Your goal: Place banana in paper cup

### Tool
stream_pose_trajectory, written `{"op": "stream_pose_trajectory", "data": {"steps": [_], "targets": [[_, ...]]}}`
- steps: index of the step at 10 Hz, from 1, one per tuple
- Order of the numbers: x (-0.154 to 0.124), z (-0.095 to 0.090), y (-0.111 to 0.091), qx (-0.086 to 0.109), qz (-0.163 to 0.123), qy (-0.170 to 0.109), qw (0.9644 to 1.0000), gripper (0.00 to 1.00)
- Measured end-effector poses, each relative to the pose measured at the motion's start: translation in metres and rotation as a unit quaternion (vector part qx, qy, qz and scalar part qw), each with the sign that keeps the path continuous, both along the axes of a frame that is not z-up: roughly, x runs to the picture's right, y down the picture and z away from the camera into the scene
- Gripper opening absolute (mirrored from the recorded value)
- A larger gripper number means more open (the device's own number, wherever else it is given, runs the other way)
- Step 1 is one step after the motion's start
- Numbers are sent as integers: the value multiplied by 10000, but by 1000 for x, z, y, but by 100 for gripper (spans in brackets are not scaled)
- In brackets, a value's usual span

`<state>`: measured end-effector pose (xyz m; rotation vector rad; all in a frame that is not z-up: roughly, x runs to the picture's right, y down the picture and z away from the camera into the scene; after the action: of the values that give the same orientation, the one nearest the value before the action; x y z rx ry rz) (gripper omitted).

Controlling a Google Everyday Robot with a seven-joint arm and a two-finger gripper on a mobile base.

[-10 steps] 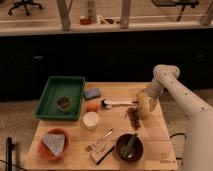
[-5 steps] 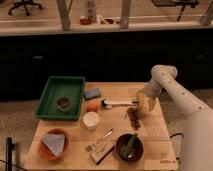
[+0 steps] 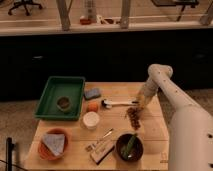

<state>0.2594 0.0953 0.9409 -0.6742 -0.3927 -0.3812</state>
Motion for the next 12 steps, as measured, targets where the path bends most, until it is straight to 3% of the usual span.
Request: {"op": "stream_pose_trajectory", "data": {"steps": [2, 4, 9, 12], "targets": [[-1, 6, 4, -70, -3, -33, 10000, 12], [-1, 9, 5, -73, -5, -41, 10000, 0], [4, 4, 6, -59, -81, -22, 9999, 0], [-2, -26, -17, 186, -171, -194, 9995, 0]]}}
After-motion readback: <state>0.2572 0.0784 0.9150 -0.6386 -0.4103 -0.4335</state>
